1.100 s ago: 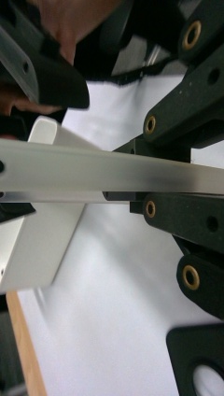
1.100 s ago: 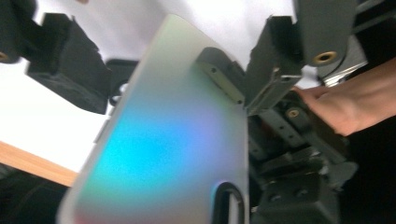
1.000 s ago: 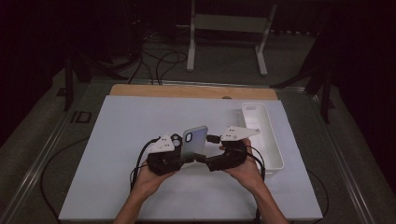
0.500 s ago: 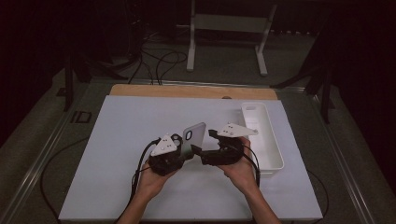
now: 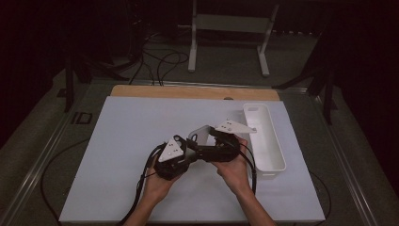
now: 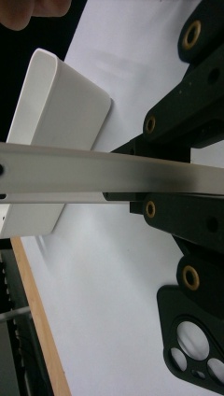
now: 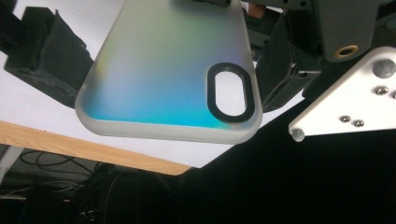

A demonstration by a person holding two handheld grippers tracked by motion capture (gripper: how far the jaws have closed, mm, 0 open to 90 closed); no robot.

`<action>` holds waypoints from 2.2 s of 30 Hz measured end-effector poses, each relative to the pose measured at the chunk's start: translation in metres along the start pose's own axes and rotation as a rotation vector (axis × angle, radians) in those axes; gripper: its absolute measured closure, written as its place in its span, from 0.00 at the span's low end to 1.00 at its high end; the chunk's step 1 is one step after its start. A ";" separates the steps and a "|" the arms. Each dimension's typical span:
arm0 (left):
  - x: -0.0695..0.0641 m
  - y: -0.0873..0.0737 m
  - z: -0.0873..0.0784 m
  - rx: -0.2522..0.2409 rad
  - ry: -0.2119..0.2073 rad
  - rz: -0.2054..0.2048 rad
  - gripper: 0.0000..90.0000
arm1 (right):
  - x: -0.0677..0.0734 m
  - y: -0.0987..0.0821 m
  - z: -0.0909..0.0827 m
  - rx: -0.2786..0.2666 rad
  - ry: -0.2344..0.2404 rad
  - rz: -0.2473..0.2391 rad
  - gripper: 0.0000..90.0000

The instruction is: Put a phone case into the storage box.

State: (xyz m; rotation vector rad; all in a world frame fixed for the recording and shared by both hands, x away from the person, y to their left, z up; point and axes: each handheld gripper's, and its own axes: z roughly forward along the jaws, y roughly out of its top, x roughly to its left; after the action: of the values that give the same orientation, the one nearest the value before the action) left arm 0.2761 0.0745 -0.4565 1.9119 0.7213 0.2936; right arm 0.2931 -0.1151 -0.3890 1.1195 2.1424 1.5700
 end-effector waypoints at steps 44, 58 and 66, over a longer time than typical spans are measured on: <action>0.054 -0.039 -0.070 -0.083 0.245 -0.060 0.01 | -0.014 -0.001 -0.006 -0.009 -0.058 -0.034 0.18; 0.076 -0.077 -0.094 -0.139 0.384 -0.110 0.00 | -0.024 0.007 -0.016 -0.053 -0.085 -0.041 0.18; 0.073 -0.079 -0.091 -0.145 0.425 -0.104 0.00 | -0.038 0.014 -0.022 -0.079 -0.123 -0.041 0.18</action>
State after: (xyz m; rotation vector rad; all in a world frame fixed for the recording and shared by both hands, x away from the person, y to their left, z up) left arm 0.2602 0.2094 -0.4948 1.6833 1.0455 0.6808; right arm 0.3109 -0.1556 -0.3761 1.1103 1.9944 1.5122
